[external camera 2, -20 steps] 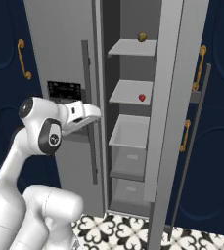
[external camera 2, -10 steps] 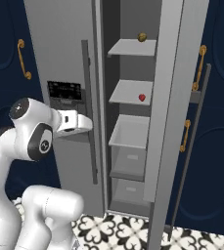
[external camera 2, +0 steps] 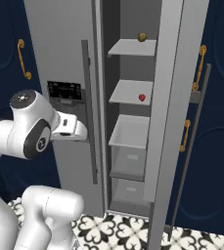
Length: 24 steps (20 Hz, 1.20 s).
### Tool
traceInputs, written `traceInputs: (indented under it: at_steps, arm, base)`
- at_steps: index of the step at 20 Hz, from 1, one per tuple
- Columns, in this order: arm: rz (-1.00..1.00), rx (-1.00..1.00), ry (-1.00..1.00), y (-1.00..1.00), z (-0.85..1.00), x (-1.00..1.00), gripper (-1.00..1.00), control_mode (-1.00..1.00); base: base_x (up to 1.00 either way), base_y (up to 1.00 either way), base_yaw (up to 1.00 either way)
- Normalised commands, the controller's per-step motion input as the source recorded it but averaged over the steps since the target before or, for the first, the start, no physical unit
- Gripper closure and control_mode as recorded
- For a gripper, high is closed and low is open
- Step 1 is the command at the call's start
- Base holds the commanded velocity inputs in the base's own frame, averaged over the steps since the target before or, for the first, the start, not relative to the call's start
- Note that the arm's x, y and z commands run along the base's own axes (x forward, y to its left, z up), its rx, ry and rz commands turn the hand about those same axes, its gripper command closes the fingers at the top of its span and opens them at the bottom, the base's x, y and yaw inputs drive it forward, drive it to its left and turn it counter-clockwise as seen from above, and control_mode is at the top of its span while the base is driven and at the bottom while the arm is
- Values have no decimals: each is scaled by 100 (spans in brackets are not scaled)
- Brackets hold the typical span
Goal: Take the strawberry from the fridge and place it on top of the pancake, located on the dining counter.
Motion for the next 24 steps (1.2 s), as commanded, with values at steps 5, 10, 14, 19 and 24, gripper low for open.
traceInputs:
  at_steps: [5, 10, 14, 19, 24]
  arm:
    - [-2, 1, 0, 6, -23, -12, -100, -100]
    - [0, 0, 0, 0, 0, 0, -100, 100]
    - [0, 0, 0, 0, 0, 0, -100, 100]
    - [0, 0, 0, 0, 0, 0, -100, 100]
    - [0, 0, 0, 0, 0, 0, -100, 100]
  base:
    - [0, 0, 0]
    - [26, 0, -10]
    - [53, 1, -26]
    - [56, 8, -30]
    - [56, 13, -33]
